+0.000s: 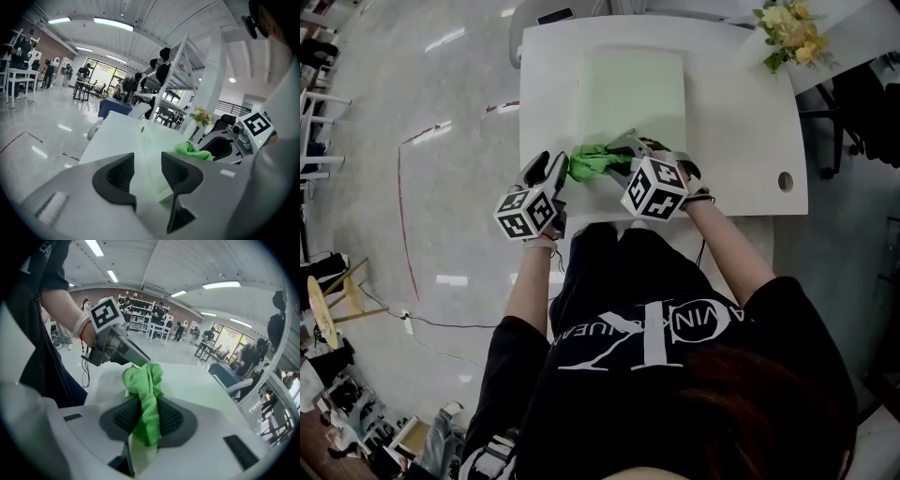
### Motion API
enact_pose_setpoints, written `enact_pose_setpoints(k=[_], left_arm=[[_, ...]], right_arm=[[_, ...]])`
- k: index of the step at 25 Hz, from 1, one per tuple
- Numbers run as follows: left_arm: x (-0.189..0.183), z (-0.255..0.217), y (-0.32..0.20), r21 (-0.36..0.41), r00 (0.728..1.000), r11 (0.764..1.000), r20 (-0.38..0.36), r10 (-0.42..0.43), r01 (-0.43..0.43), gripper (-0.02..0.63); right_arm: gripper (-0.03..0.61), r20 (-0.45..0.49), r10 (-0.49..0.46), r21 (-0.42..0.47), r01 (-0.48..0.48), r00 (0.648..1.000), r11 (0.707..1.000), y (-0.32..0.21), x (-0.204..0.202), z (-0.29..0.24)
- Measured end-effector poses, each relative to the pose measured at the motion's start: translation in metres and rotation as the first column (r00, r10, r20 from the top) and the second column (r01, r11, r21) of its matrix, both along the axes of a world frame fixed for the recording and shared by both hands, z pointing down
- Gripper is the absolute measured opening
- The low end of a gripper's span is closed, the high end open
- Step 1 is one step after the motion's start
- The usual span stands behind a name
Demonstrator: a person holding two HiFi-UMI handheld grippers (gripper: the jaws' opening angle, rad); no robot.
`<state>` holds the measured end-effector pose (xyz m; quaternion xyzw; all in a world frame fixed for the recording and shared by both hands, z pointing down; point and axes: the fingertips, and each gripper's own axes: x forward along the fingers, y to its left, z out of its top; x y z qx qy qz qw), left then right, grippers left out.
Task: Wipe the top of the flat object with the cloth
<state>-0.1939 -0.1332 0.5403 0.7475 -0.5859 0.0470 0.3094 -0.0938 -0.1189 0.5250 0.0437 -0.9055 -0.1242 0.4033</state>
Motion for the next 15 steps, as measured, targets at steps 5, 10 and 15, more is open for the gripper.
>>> enact_pose_setpoints(k=[5, 10, 15], left_arm=[[0.022, 0.005, -0.013, -0.029, 0.996, 0.996, 0.023, 0.09, -0.09, 0.19], [0.033, 0.004, -0.019, -0.043, 0.99, 0.99, 0.033, 0.137, -0.136, 0.178], [0.036, 0.004, -0.02, -0.07, 0.986, 0.986, 0.06, 0.158, -0.153, 0.169]], right_arm=[[0.107, -0.007, 0.042, -0.017, -0.042, 0.999, 0.999, 0.0, 0.022, 0.001], [0.107, -0.006, 0.113, -0.032, -0.113, 0.994, 0.993, -0.004, 0.049, -0.001], [0.107, -0.005, 0.196, -0.042, -0.196, 0.981, 0.98, -0.009, 0.089, -0.001]])
